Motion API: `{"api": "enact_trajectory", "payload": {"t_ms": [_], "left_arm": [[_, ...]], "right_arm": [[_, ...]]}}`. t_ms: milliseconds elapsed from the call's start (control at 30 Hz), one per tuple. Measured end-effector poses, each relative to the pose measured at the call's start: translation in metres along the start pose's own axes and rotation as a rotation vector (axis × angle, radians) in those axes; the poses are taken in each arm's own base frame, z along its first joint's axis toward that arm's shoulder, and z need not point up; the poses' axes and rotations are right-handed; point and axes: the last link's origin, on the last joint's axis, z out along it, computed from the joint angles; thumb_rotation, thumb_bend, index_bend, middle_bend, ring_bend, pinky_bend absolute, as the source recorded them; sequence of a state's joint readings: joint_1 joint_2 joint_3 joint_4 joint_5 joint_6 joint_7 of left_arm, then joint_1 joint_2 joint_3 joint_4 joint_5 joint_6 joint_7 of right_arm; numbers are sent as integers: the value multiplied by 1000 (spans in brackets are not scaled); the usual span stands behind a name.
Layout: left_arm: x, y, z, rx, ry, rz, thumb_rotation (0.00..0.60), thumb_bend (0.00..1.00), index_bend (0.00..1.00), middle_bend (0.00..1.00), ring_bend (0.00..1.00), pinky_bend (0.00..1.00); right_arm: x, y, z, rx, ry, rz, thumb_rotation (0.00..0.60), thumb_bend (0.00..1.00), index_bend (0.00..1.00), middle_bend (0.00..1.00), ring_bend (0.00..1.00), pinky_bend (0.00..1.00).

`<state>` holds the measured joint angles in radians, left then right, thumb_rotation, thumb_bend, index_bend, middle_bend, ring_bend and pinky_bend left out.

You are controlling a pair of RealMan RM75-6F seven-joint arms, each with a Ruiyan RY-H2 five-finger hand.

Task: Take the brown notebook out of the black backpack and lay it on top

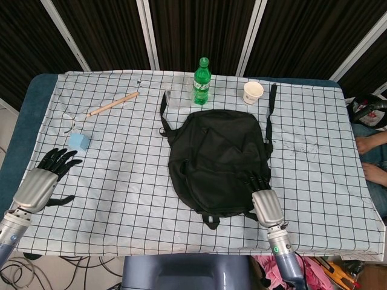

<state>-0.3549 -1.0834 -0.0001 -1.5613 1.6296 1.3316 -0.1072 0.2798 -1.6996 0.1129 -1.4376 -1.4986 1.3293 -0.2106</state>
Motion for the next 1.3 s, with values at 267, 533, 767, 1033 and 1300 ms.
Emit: {"api": "enact_trajectory", "payload": {"t_ms": [267,533,767,1033,1300], "left_arm": [[-5,7,4,-20,-22,11,600,10,178,90,0,0],[-3,11,7,-26,-22,26,600,10,178,90,0,0],[-1,14,9,-24,-21,38,600,10,178,90,0,0],[-11,31,17,-87,-67,32,600,11,194,115,0,0],[-25,59,37,-182,-95,33,600,11,227,179,5,33]], "right_arm": [[18,-2,7,27,-38,39,600,428,535,148,88,121],[24,-3,35,63,-125,68,600,442,671,152,107,121],[34,5,60,61,-147,113,600,442,724,115,112,121],[63,21,95,33,-163,250,600,442,725,90,112,121],[98,60,135,-95,-120,327,600,442,725,82,112,121]]}}
